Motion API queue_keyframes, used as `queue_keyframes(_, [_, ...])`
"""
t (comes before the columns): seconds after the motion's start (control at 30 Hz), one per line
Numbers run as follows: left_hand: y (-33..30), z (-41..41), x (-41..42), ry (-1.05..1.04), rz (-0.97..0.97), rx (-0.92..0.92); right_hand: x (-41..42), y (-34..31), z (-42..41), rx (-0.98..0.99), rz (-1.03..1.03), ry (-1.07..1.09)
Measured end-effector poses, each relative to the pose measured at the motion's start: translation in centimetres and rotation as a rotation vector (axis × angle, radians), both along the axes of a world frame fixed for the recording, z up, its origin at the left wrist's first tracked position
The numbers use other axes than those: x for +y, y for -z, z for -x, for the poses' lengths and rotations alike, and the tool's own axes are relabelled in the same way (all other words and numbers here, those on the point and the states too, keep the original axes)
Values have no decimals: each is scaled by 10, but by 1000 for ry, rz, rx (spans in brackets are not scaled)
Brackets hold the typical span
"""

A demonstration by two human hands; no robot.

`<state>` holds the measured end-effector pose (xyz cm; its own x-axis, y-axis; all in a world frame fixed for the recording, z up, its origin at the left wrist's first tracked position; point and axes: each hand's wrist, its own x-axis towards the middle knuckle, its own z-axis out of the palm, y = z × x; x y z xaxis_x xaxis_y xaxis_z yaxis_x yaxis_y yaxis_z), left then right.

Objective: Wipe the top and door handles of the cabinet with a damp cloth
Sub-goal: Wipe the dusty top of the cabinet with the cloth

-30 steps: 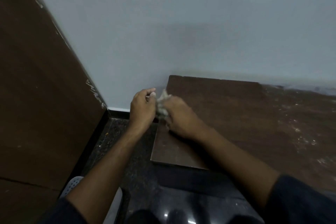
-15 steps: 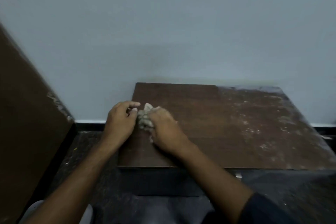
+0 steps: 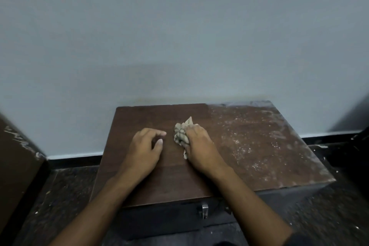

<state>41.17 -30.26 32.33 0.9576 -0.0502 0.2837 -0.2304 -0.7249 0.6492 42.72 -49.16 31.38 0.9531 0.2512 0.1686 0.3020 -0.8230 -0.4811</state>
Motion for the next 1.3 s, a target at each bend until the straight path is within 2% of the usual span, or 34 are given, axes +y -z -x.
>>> queue_keyframes(0.13, [8,-12,-17,55,3,-18,-14,18,82,23,-1,-171])
queue_keyframes(0.23, [16,-22,-31,103,-36,-42,-38,28,96,63,38,-186])
queue_keyframes(0.53, [10,-65,-65,110,-214,-76,-39,11,-61,-2,57,57])
queue_keyframes(0.63, [4,-79,-68,78,-208,-52,-33,7,-80,14,112,96])
queue_keyframes(0.83, [8,-93,-68,80,-221,-52,-40,14,19,94,83,-40])
queue_keyframes(0.93, [14,-97,-68,103,-207,-56,-50,22,45,108,99,-43])
queue_keyframes(1.1, [16,-105,-68,113,-278,-92,-49,20,-20,26,76,45])
queue_keyframes(1.2, [16,-114,-70,134,-355,-98,-45,10,-84,24,57,116])
queue_keyframes(1.3, [15,-119,-66,144,-388,-101,-39,6,-111,23,90,165])
